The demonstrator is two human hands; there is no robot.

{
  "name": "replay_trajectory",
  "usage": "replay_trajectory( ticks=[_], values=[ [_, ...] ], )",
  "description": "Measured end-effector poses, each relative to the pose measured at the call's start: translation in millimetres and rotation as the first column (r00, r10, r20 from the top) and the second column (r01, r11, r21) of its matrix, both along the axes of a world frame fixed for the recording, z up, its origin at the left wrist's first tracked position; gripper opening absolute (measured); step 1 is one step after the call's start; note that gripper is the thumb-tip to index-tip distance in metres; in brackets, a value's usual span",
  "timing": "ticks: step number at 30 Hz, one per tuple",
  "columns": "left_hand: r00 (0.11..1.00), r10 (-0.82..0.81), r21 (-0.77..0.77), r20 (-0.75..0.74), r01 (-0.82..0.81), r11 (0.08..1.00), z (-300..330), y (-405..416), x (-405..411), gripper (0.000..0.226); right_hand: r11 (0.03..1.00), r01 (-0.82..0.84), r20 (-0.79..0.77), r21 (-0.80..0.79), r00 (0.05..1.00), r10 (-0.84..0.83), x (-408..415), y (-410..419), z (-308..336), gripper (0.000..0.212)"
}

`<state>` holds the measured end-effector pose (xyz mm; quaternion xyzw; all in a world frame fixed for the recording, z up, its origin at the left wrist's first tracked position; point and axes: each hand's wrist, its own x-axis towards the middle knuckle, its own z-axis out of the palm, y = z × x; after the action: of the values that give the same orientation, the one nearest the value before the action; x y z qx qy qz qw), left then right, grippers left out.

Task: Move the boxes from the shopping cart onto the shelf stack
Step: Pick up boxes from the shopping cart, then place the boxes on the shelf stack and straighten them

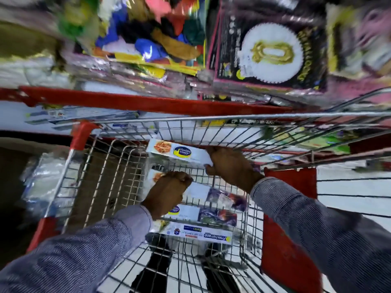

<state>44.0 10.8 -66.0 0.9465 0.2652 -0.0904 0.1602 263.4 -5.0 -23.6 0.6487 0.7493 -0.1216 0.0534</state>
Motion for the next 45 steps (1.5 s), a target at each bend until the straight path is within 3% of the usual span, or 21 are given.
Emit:
replay_trajectory(
  ticks=[4, 10, 16, 22, 27, 32, 36, 45],
  values=[
    [0.997, 0.040, -0.041, 0.060, -0.038, 0.998, 89, 4, -11, 0.076, 0.998, -0.018, -0.161, -0.059, 0.987, 0.008, -10, 9, 89, 0.045],
    [0.969, 0.138, 0.047, 0.206, -0.150, 0.988, 249, 7, -30, 0.068, 0.989, -0.099, -0.213, 0.113, 0.969, 0.122, -15, 21, 247, 0.037],
    [0.915, 0.176, 0.186, 0.362, -0.256, 0.949, 397, 27, -36, 0.068, 0.932, -0.111, -0.144, 0.345, 0.975, 0.170, -14, 27, 410, 0.030],
    [0.888, 0.130, 0.286, 0.440, -0.276, 0.918, 496, 58, -21, 0.058, 0.887, -0.125, -0.080, 0.445, 0.981, 0.179, -6, 40, 508, 0.033],
    [0.861, 0.179, 0.261, 0.477, -0.333, 0.906, 549, 75, -1, 0.069, 0.853, -0.130, -0.022, 0.506, 0.986, 0.163, 4, 54, 543, 0.029],
    [0.855, 0.191, 0.236, 0.481, -0.336, 0.912, 577, 109, 12, 0.064, 0.851, -0.026, -0.040, 0.525, 0.998, 0.055, 22, 93, 561, 0.020],
    [0.850, 0.221, 0.226, 0.479, -0.362, 0.904, 580, 128, 17, 0.062, 0.863, 0.079, -0.089, 0.500, 0.995, -0.040, 32, 125, 557, 0.032],
    [0.869, 0.233, 0.255, 0.437, -0.368, 0.894, 582, 154, 19, 0.054, 0.895, 0.124, -0.059, 0.429, 0.992, -0.110, 39, 183, 524, 0.041]
  ],
)
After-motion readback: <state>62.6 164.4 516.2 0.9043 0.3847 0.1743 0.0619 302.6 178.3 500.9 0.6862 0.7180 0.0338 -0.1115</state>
